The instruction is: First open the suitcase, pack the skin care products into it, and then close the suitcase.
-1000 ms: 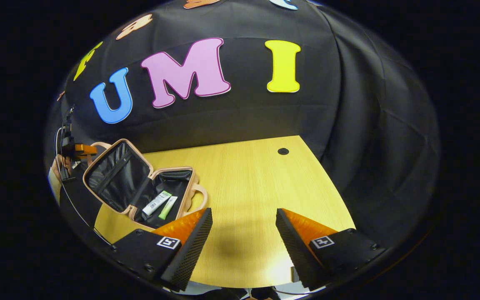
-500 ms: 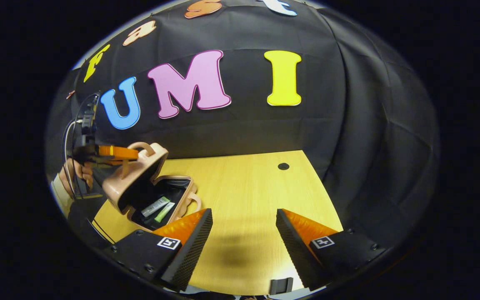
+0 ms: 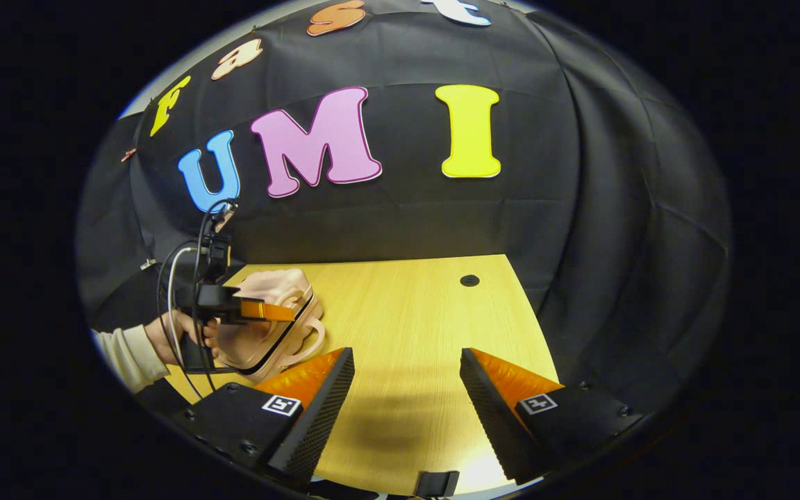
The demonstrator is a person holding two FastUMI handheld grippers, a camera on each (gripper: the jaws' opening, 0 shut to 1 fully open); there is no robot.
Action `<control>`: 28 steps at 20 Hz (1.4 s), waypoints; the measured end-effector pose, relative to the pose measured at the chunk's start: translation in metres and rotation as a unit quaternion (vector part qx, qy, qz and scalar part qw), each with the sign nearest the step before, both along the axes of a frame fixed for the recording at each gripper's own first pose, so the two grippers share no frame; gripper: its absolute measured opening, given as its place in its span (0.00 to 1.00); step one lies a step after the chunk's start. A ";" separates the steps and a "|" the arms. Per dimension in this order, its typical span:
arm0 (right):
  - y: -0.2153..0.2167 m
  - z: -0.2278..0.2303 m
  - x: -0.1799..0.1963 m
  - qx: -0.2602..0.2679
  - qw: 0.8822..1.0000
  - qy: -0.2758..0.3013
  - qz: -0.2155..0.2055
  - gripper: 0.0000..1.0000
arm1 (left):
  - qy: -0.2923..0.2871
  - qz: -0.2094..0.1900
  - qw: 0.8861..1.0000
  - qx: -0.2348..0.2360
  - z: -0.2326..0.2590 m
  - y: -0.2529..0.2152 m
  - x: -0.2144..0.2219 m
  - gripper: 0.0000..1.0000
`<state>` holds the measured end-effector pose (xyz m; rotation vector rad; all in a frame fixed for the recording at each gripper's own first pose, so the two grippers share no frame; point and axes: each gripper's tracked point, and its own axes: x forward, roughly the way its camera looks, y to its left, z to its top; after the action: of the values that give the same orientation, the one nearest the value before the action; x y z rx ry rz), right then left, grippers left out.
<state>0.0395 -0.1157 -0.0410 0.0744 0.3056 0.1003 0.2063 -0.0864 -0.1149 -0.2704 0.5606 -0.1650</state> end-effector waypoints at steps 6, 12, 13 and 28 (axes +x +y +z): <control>0.016 0.009 0.003 0.016 1.000 -0.012 -0.003 0.97 | -0.044 -0.005 0.996 -0.078 0.017 -0.020 -0.008 0.56; 0.046 0.022 -0.013 0.029 0.999 -0.032 -0.026 0.97 | -0.181 0.046 0.982 -0.004 0.111 0.036 -0.069 0.96; 0.046 0.027 -0.019 0.036 0.997 -0.047 -0.045 0.98 | -0.204 0.061 0.977 0.010 0.125 0.052 -0.084 0.96; 0.186 0.004 -0.070 -0.005 0.997 -0.078 0.012 0.97 | -0.288 0.106 0.945 0.117 0.148 0.140 -0.254 0.96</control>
<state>-0.0309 0.0702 -0.0368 0.0524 0.1509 0.1268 -0.0475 0.0534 0.0330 -0.0413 -0.0353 0.0352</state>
